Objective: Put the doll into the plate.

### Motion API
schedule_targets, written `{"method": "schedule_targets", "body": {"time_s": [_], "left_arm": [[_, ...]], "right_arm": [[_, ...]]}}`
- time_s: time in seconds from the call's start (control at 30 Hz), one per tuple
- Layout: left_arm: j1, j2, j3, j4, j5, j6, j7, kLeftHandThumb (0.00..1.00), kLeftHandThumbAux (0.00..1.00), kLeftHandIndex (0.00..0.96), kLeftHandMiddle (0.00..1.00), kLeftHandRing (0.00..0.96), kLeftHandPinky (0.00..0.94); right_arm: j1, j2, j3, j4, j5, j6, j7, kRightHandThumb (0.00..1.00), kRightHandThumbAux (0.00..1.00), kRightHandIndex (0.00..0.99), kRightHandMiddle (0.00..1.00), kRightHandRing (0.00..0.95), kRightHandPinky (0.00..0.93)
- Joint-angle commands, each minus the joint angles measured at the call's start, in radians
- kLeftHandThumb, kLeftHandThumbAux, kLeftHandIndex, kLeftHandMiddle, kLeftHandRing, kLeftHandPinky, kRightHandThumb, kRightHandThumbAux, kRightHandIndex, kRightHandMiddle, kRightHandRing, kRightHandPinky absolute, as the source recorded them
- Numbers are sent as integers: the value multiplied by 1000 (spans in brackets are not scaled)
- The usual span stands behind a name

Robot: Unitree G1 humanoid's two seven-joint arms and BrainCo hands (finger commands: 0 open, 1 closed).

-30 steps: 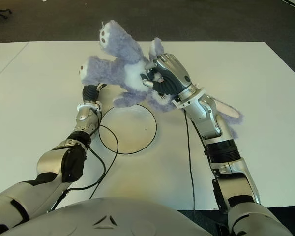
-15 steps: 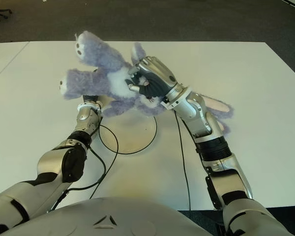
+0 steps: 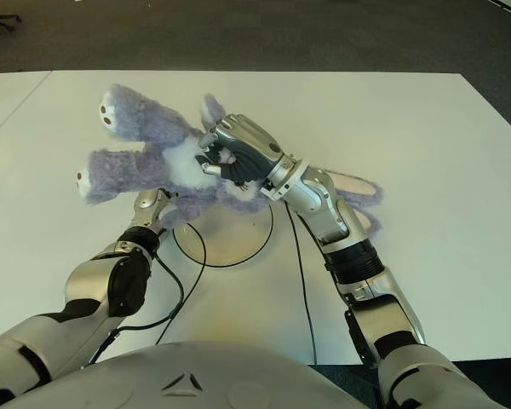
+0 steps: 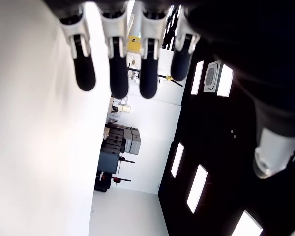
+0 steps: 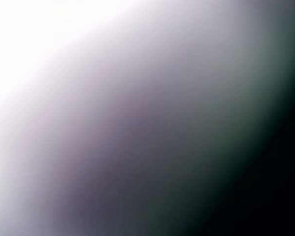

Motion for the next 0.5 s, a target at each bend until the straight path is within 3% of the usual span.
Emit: {"method": "schedule_targets", "body": {"time_s": [0.03,0.23,0.5], "left_arm": [[203,-41,33,130,-30,104,-40,0,556,201,253,244,222],[205,-41,35,129,-30,93,-52,0,561,203,251,247,228],[212,-43,40,130,-21,78,-74,0,553,210,252,241,215]], "right_arm": [[30,20,20,7,32,29,33,590,689,771,867,860,860],[49,27,30,-9,32,47,49,551,700,761,859,854,852],[86,50,65,40,-24,14,3,589,682,773,864,855,846]]}}
